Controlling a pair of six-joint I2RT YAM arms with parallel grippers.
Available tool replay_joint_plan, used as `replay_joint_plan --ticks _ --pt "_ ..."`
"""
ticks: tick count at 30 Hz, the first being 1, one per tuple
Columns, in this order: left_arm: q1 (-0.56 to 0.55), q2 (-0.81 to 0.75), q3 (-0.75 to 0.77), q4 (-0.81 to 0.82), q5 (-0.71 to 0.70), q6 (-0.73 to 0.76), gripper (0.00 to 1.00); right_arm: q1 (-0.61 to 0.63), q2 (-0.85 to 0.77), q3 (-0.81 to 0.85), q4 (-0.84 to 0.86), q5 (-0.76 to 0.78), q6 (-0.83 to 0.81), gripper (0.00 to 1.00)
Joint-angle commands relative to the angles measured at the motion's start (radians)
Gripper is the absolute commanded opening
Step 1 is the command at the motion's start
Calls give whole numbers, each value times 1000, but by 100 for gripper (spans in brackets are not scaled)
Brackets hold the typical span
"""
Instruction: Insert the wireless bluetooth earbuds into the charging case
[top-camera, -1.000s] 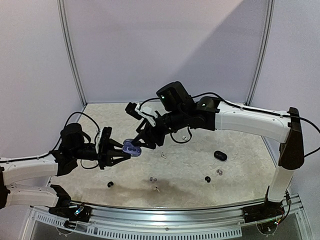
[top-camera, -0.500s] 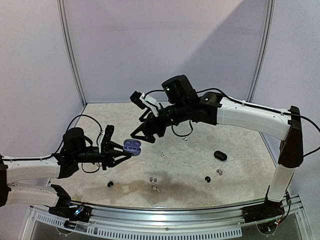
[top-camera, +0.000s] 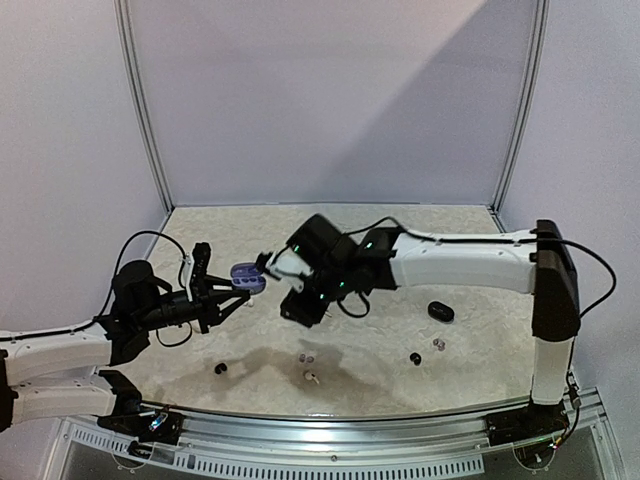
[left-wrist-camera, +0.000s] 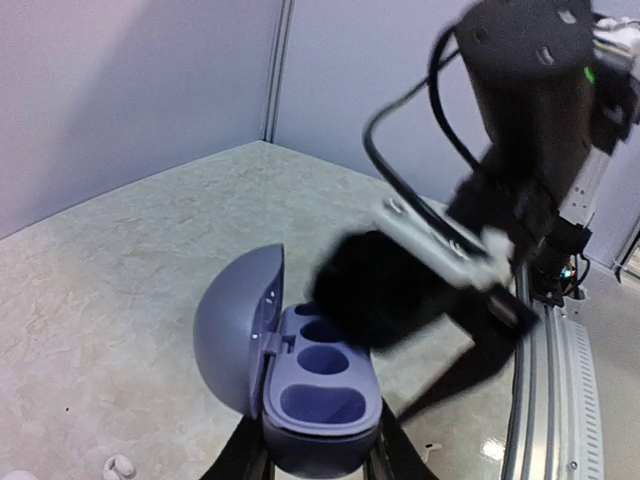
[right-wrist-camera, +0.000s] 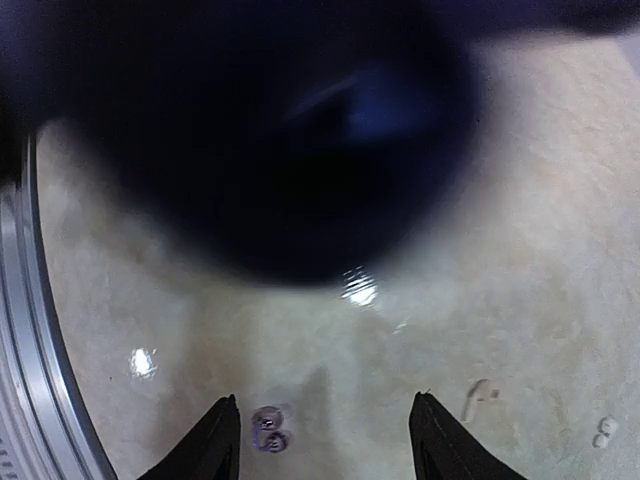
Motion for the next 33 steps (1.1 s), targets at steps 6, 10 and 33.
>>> replay_joint_plan --ticks 6,10,33 --pt "28 -43 -20 20 -31 38 0 54 82 -36 -31 -6 -82 60" --pt "37 -41 -22 24 -28 39 0 61 61 -121 17 11 -49 59" --pt "48 -17 -27 22 -25 53 0 62 64 -175 77 -82 -65 36"
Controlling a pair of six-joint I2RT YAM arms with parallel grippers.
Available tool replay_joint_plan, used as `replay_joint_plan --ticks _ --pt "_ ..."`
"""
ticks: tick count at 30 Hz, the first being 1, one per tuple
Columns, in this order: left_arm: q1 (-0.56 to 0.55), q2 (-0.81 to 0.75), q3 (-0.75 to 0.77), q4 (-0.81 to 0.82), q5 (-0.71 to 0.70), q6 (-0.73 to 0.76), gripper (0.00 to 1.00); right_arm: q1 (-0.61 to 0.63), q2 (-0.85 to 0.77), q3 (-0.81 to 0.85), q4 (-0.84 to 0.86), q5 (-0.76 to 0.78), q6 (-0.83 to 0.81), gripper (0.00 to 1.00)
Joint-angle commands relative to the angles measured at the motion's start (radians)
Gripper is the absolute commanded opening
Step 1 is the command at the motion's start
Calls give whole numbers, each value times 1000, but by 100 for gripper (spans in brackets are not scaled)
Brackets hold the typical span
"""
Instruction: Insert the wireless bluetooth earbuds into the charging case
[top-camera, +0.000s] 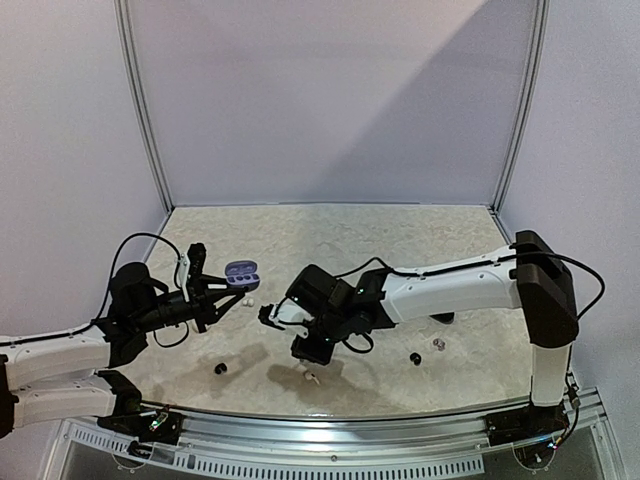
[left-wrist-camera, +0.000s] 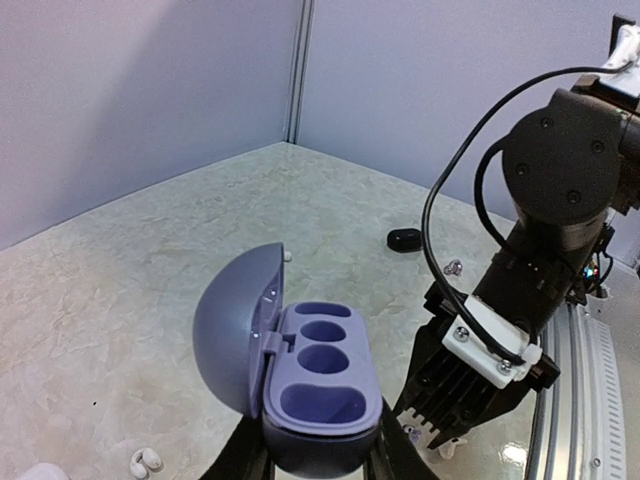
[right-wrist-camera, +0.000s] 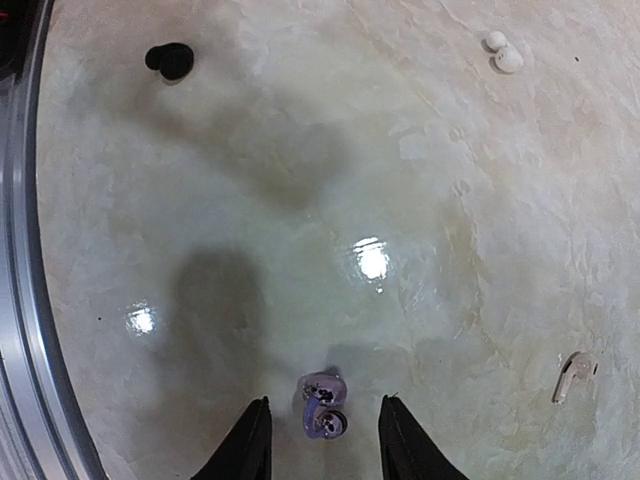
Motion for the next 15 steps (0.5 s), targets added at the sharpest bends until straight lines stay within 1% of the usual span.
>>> replay_joint_plan --ticks 1,6,15 --pt "13 8 -3 20 4 15 0 1 48 40 -36 -41 -15 36" --pt "13 9 -3 22 2 12 0 2 62 39 -51 -28 -20 35" --pt "13 8 -4 24 3 15 0 3 77 38 -58 -10 -24 29"
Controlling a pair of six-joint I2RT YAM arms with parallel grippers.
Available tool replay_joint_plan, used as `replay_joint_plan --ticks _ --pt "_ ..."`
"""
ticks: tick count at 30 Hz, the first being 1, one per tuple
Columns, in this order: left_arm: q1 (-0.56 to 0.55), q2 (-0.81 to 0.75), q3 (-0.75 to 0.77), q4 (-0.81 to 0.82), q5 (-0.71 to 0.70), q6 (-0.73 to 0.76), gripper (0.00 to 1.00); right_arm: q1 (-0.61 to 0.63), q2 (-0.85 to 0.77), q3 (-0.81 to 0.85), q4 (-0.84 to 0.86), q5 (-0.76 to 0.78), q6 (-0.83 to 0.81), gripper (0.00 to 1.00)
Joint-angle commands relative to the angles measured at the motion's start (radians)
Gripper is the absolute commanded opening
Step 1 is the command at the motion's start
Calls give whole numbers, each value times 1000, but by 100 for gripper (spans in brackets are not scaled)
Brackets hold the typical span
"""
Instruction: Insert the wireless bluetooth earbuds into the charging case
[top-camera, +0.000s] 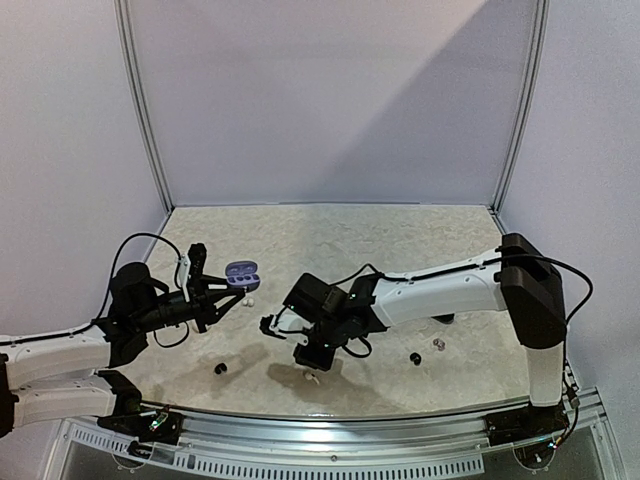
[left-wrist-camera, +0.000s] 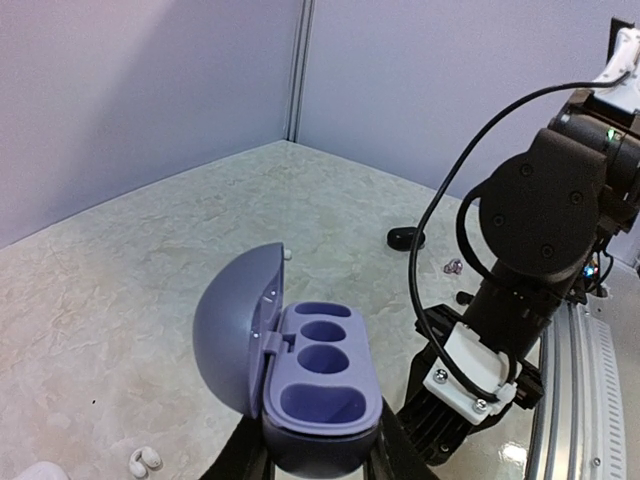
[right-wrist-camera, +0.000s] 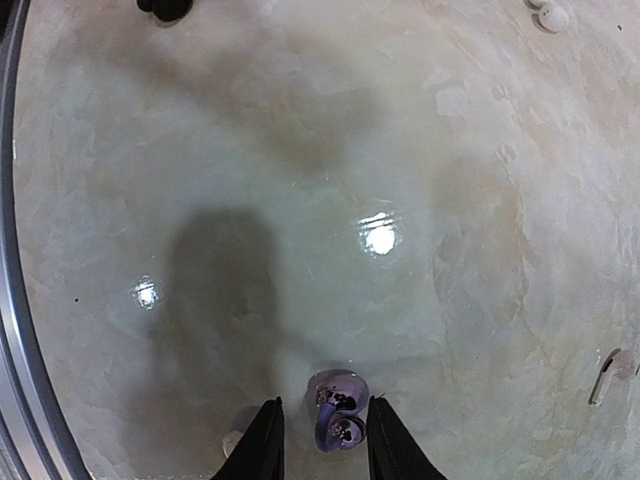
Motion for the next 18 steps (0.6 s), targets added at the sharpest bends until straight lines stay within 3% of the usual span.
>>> replay_joint_plan --ticks 1,18 --pt "13 5 -4 24 3 16 0 2 22 13 -16 14 -11 29" --pt "13 6 -4 26 -1 12 0 3 43 32 -48 64 -20 13"
